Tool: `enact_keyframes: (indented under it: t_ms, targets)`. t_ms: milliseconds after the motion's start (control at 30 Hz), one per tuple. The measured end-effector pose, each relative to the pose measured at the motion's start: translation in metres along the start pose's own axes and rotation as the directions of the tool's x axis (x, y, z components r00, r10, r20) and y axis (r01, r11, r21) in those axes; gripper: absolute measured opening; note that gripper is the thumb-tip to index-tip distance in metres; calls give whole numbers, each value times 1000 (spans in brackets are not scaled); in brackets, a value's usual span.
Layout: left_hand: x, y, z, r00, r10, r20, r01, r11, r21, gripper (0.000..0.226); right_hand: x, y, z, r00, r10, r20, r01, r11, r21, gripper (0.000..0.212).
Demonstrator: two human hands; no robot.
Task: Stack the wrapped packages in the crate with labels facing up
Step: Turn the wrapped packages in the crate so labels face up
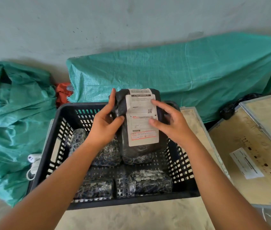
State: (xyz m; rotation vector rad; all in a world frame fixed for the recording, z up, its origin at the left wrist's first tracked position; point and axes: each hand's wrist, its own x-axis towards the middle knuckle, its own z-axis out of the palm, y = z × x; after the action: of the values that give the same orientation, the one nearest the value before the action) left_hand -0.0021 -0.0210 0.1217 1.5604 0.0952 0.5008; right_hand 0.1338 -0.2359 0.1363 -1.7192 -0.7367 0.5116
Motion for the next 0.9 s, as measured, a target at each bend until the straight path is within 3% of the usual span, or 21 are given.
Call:
enact_keyframes:
  t_ms: [100,200,233,333,500,633,800,900]
  targets:
    - [3,7,1,997,-71,-7,70,997,-45,71,2,3,0,999,14,38,-18,994,108,76]
    - [4,3,4,996,-85,23,81,984,157,50,5,11,2,998,64,18,-66,990,125,79]
    - [4,-3,6,990,-129,59,111,963,244,50,6,16,4,995,95,17,-97,990,104,81]
    - [1,-33,9,925,-352,144,250,849,466,82,8,35,9,979,199,47,-201,978,46,82]
    - [-2,-94,10,831,-507,231,340,790,510,93,10,86,18,920,373,117,-375,927,-3,87]
    - [5,-119,13,786,-586,197,392,719,574,93,23,111,30,888,447,103,-441,894,-79,94]
    - [4,-140,14,822,-559,109,330,623,709,93,34,133,46,885,463,45,-444,870,-215,94]
    - [-1,-151,18,754,-655,51,396,515,761,95,31,144,57,868,490,76,-422,811,-406,98]
